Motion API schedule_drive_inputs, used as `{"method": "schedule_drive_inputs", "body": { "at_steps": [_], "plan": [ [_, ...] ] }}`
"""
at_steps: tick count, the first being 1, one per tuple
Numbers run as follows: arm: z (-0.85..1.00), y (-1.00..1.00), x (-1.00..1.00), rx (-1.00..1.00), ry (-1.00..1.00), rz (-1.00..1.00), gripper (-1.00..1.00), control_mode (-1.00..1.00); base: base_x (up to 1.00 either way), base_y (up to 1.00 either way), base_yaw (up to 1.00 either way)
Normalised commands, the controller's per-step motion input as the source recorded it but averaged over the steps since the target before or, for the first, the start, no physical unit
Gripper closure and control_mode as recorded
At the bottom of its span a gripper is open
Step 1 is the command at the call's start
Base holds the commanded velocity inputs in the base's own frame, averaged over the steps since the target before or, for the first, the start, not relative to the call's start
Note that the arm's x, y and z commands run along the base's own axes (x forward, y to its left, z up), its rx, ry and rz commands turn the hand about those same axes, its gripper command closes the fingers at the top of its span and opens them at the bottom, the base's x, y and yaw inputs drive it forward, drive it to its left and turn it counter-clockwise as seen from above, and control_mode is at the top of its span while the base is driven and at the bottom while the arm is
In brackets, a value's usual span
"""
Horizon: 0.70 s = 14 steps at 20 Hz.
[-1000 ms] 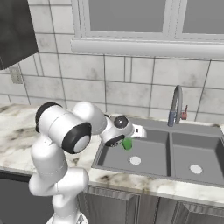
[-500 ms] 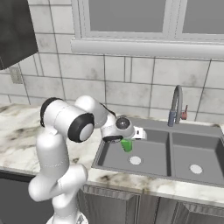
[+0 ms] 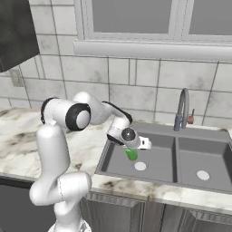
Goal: Place the cup in the left basin and the pot in the right basin of the sink.
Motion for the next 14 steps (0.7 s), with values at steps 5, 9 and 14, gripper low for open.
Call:
{"method": "schedule_drive_inputs", "body": {
  "at_steps": [5, 9, 14],
  "plan": [
    [-0.58, 0.00, -0.19, 0.00, -0.08, 0.00, 1.00, -1.00, 0.00, 0.00, 0.00],
    [-0.53, -0.02, -0.12, 0.00, -0.08, 0.00, 1.00, -1.00, 0.00, 0.00, 0.00],
    [-0.47, -0.08, -0.06, 0.00, -0.08, 0.00, 1.00, -1.00, 0.00, 0.00, 0.00]
  ]
}}
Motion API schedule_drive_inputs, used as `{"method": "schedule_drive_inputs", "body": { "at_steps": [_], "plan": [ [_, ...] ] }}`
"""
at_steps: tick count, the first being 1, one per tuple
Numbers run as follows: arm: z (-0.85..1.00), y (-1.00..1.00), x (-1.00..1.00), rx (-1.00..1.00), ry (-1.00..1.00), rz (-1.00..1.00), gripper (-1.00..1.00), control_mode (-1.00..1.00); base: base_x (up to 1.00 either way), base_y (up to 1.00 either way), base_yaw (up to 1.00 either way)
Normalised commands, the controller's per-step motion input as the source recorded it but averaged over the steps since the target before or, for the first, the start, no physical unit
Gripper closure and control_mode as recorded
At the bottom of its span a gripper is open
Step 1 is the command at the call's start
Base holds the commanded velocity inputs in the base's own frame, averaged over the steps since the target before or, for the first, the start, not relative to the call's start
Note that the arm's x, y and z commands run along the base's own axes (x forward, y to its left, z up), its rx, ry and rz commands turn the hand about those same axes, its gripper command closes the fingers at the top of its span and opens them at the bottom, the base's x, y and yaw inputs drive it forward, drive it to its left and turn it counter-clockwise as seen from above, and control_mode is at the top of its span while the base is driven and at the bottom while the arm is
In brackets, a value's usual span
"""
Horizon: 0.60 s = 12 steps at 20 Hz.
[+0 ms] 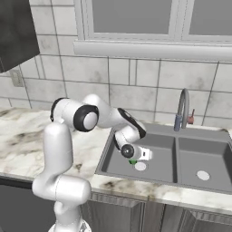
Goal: Place the cup in the left basin and the pot in the right basin of the sink.
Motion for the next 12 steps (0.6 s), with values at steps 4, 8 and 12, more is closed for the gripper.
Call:
{"method": "schedule_drive_inputs", "body": {
  "at_steps": [4, 8, 12],
  "plan": [
    [-0.37, -0.04, -0.01, 0.00, -0.07, 0.00, -1.00, -1.00, 0.00, 0.00, 0.00],
    [0.03, -0.03, -0.03, 0.00, -0.12, 0.00, -1.00, -1.00, 0.00, 0.00, 0.00],
    [0.37, 0.00, 0.00, 0.00, -0.11, 0.00, -1.00, -1.00, 0.00, 0.00, 0.00]
  ]
}}
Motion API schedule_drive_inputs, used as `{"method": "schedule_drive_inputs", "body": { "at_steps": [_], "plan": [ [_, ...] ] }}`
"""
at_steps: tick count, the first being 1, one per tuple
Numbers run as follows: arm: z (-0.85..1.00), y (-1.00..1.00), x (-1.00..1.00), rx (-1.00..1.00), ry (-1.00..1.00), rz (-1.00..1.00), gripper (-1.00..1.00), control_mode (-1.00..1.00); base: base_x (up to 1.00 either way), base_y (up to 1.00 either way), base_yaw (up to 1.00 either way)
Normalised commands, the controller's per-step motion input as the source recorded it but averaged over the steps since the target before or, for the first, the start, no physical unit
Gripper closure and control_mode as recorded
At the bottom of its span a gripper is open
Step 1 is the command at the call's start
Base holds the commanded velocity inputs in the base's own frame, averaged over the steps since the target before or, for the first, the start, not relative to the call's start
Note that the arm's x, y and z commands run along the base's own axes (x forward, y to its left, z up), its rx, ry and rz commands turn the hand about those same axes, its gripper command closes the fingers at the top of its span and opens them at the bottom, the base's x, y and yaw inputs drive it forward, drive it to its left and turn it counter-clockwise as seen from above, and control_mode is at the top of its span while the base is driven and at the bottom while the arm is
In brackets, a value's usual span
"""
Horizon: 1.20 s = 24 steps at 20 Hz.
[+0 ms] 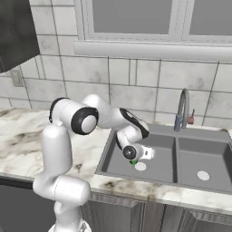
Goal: Place the cup in the left basin and the pot in the right basin of the sink.
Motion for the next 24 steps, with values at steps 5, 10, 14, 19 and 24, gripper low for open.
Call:
{"method": "schedule_drive_inputs", "body": {
  "at_steps": [5, 10, 14, 19, 24],
  "plan": [
    [0.35, 0.00, 0.00, 0.01, -0.06, 0.00, -1.00, -1.00, 0.00, 0.00, 0.00],
    [0.51, 0.00, 0.00, 0.03, -0.01, 0.00, -1.00, -1.00, 0.00, 0.00, 0.00],
    [0.64, 0.00, 0.00, 0.06, 0.00, 0.00, -1.00, -1.00, 0.00, 0.00, 0.00],
    [0.56, 0.00, 0.01, 0.21, 0.04, 0.00, -1.00, -1.00, 0.00, 0.00, 0.00],
    [0.70, 0.00, 0.00, 0.21, 0.05, 0.00, -1.00, -1.00, 0.00, 0.00, 0.00]
  ]
}}
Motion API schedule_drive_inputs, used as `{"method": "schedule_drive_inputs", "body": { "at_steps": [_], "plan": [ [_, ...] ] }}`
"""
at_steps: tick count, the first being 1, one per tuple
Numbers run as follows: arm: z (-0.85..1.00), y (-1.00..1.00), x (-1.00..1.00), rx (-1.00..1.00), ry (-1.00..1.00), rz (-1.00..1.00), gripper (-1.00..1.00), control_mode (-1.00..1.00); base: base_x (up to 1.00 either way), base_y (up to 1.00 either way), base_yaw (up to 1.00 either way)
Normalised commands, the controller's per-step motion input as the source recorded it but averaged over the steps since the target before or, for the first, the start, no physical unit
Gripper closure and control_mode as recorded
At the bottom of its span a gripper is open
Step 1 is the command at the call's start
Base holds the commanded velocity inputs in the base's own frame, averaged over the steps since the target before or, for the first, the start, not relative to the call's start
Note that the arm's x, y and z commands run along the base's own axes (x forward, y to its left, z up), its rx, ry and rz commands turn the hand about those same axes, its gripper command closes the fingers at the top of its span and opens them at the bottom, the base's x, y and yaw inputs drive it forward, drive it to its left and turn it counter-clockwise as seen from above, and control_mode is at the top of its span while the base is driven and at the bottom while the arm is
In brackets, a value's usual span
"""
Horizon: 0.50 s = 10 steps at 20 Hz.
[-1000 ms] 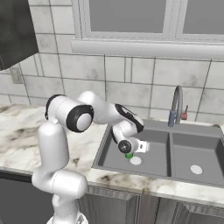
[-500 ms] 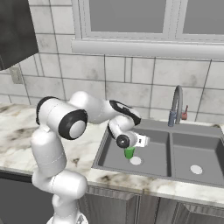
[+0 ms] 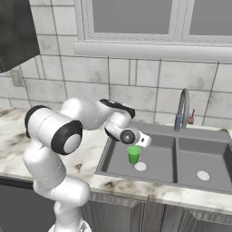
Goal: Place the cup in the left basin and the pot in the right basin of the sink.
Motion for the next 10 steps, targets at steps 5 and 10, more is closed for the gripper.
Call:
{"method": "schedule_drive_inputs", "body": {
  "at_steps": [5, 10],
  "plan": [
    [0.70, 0.00, 0.00, 0.25, 0.05, 0.00, -1.00, -1.00, 0.00, 0.00, 0.00],
    [0.44, 0.00, 0.01, 0.31, 0.09, 0.03, -1.00, -1.00, 0.00, 0.00, 0.00]
  ]
}}
